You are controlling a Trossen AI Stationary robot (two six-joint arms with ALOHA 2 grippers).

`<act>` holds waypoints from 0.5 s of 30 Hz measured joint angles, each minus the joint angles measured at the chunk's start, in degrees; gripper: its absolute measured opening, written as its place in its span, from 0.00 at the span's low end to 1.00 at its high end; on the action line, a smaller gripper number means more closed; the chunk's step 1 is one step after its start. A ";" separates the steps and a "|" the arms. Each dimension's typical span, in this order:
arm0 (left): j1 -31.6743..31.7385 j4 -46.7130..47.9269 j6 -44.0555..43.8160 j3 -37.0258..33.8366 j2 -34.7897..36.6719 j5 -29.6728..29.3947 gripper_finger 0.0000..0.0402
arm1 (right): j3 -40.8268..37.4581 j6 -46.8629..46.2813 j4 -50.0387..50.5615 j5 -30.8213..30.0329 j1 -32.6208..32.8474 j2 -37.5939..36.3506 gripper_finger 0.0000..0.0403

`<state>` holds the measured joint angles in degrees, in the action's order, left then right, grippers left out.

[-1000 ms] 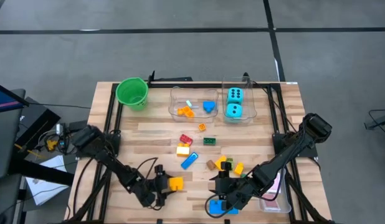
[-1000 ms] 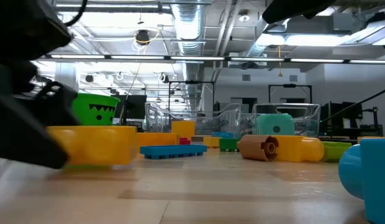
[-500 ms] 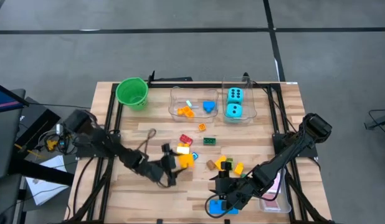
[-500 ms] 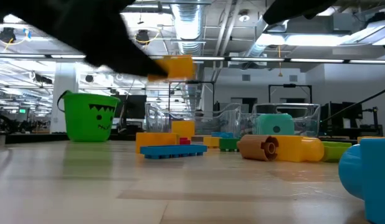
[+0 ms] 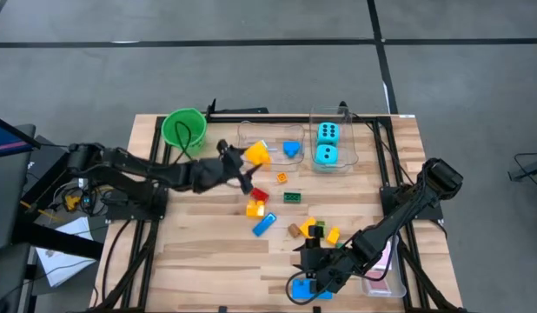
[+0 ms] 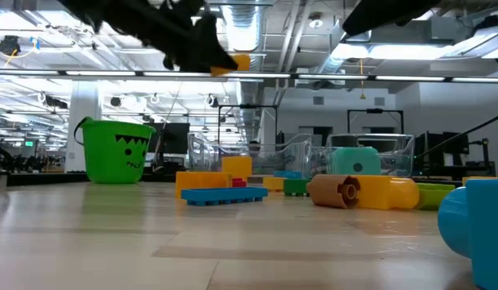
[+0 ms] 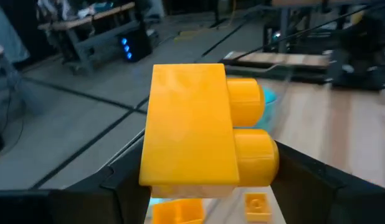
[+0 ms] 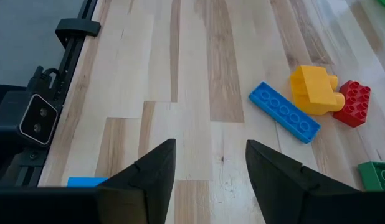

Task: Pick & Place Toys
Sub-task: Put the yellow gamepiece into the left transparent bin

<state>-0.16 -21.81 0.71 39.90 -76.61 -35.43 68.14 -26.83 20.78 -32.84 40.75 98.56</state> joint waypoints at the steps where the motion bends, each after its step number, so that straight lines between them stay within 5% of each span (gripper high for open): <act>1: 1.59 -0.25 -0.80 -0.41 -0.41 0.96 0.65 | 0.00 -0.03 0.03 0.00 0.00 0.00 0.46; 15: 10.43 -10.77 -6.87 -10.20 -3.16 1.64 0.66 | 0.00 -0.16 -0.04 -0.02 -0.02 0.00 0.46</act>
<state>10.28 -32.58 -6.15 29.71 -79.77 -33.78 68.14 -26.98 20.75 -32.86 40.73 98.56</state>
